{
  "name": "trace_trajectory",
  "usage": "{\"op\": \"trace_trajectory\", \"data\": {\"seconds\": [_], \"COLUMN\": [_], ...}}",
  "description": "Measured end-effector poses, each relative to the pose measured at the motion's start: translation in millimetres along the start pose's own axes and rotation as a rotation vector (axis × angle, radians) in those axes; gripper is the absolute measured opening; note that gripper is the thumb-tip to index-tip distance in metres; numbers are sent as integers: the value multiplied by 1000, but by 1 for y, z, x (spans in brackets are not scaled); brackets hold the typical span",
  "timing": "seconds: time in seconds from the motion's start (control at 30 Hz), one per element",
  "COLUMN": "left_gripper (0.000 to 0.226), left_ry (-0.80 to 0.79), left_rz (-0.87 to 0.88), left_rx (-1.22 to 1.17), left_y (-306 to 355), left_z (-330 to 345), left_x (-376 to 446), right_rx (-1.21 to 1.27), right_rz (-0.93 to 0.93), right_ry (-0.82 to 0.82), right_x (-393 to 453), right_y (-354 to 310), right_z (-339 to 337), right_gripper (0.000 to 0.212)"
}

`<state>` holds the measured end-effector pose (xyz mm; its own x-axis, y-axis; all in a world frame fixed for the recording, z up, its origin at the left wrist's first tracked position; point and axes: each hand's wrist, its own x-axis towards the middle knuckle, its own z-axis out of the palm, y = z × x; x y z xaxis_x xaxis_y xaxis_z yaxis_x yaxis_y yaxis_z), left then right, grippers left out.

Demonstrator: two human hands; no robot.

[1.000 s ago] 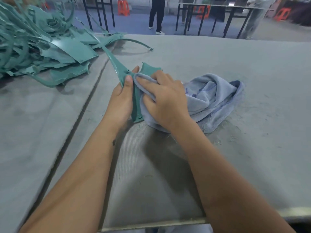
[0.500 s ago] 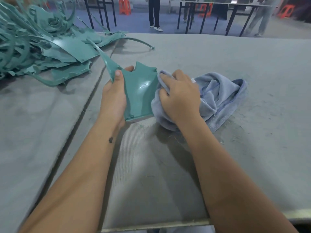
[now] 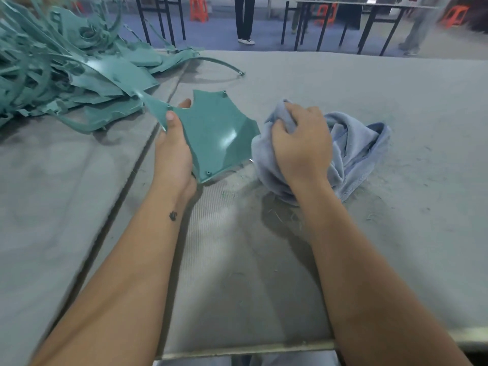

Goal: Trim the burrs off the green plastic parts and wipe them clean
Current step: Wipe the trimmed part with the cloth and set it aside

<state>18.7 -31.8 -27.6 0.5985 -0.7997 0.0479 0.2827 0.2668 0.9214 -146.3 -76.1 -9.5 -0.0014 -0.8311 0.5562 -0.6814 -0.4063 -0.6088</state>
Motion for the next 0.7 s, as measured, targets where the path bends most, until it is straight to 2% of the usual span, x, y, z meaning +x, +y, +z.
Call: {"op": "trace_trajectory", "data": {"seconds": [0.07, 0.1, 0.2, 0.27, 0.4, 0.5, 0.63, 0.7], "left_gripper": [40, 40, 40, 45, 55, 54, 45, 44], "left_ry": [-28, -47, -107, -127, -131, -126, -120, -132], "left_rz": [-20, -28, -45, -43, -69, -97, -94, -85], "left_rx": [-143, -203, -325, -403, -545, -555, -500, -505], "left_y": [2, 3, 2, 0, 1, 0, -2, -2], "left_z": [1, 2, 6, 9, 5, 4, 6, 8], "left_x": [0, 0, -2, -3, 1, 3, -2, -3], "right_rx": [119, 133, -25, -60, 140, 81, -69, -74], "right_rz": [8, -21, -178, -280, -501, -393, -132, -120], "right_ry": [40, 7, -203, -277, -328, -348, -181, -196], "right_x": [-2, -3, -10, -15, -29, -23, -9, -10], "right_y": [0, -1, -7, -14, -24, -22, -12, -12], "right_z": [-4, -5, 3, 10, 16, 16, 8, 6], "right_gripper": [21, 21, 29, 31, 28, 34, 32, 29]}}
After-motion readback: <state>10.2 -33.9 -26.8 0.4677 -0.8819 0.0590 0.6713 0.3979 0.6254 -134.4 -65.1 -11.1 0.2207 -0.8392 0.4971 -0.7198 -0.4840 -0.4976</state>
